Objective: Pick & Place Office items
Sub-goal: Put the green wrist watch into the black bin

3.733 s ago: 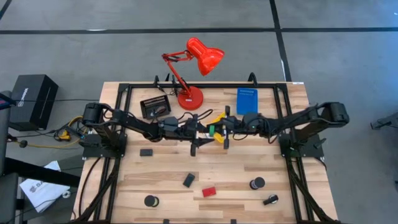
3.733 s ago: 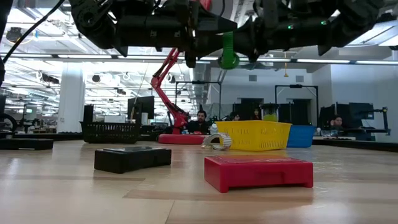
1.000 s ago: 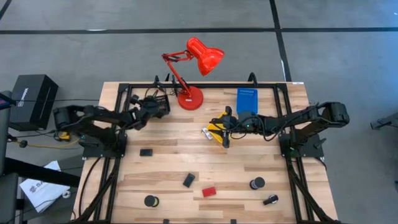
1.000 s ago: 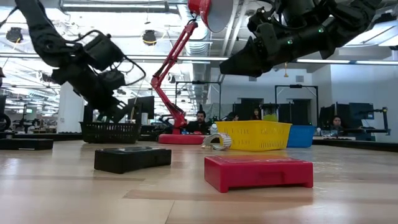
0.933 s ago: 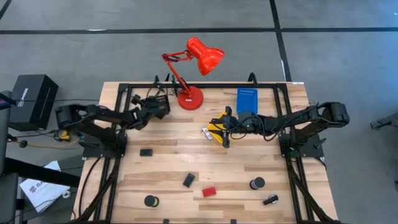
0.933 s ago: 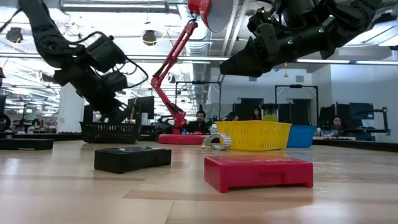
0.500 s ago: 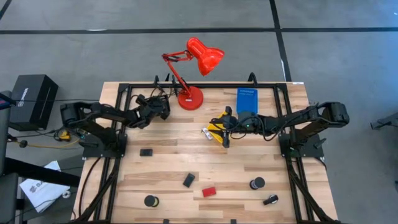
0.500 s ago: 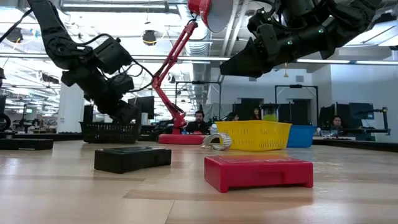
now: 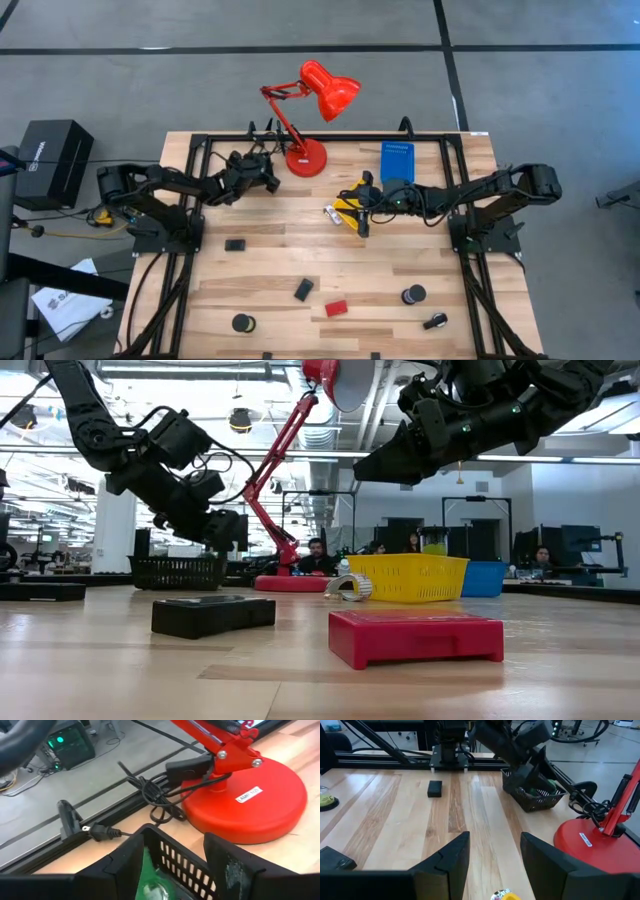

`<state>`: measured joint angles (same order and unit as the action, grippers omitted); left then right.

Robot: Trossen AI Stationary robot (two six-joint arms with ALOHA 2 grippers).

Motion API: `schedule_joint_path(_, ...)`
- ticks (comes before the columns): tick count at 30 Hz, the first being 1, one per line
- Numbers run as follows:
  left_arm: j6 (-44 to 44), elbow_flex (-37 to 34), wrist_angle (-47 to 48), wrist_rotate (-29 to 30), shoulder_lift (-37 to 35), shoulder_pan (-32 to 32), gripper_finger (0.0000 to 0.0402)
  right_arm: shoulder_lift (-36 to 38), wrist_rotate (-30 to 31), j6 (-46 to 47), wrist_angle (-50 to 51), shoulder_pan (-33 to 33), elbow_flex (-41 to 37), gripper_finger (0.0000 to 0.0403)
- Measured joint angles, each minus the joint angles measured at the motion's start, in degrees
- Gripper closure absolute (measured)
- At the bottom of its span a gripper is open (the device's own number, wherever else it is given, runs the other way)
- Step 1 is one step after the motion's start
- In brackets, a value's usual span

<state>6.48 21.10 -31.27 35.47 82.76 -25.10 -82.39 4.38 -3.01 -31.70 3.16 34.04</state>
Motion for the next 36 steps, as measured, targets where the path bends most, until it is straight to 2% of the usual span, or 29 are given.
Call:
schedule_joint_path(9,0.0,-0.1,0.0,0.1,-2.8,0.3,0.0221,0.0,0.0,0.0,0.1,0.0,0.0,0.0237)
schedule_joint_path(20,-0.1,-0.9,0.3,0.1,-18.4,6.8,0.0237,0.0,0.0,0.0,0.6,0.0,0.0,0.0237)
schedule_joint_path(26,-0.2,-3.5,0.3,0.1,-24.2,8.6,0.0247,0.0,0.0,0.0,0.7,-0.1,0.0,0.0237)
schedule_joint_path(30,0.0,-6.1,0.3,2.7,-24.0,7.2,0.0261,0.0,0.0,0.0,0.7,-0.1,0.0,0.0237)
schedule_joint_path(36,4.9,-9.8,0.6,0.7,-18.0,2.7,0.0318,0.0,0.0,0.0,0.6,-0.1,0.0,0.0237)
